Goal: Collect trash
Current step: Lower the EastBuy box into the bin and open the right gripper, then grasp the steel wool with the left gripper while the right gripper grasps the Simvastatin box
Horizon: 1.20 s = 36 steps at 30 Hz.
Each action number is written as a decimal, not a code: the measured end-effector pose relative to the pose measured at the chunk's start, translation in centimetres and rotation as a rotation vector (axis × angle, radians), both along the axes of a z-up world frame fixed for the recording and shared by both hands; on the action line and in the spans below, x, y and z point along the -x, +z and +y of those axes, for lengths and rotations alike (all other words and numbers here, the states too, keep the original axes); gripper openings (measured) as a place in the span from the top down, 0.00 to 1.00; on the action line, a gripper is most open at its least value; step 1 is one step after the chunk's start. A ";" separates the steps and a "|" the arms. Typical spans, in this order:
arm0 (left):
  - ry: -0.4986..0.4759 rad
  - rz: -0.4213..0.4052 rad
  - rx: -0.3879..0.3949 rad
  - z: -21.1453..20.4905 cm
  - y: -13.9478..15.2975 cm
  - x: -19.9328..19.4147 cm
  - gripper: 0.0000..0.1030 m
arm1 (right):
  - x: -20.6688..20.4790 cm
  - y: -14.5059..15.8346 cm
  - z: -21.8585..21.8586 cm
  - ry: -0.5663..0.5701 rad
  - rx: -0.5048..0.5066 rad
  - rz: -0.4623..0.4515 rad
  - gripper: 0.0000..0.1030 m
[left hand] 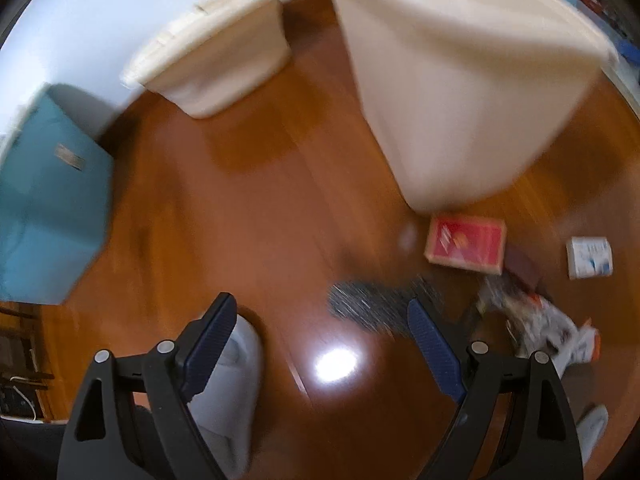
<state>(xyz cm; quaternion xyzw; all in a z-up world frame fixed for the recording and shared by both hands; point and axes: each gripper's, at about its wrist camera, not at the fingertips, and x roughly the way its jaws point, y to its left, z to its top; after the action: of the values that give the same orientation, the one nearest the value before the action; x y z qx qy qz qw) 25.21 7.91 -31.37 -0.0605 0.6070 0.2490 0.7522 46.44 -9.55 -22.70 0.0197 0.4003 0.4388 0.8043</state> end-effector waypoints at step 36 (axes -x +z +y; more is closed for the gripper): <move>-0.042 0.131 0.148 -0.7 -11.3 -1.5 0.15 | -1.7 -25.8 -9.1 0.373 0.785 0.118 0.47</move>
<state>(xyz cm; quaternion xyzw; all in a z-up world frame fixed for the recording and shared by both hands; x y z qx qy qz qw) 26.70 7.23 -42.71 -0.0868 0.6729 0.1911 0.7094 48.11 -18.62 -48.54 -0.3351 0.5787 0.3893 0.6334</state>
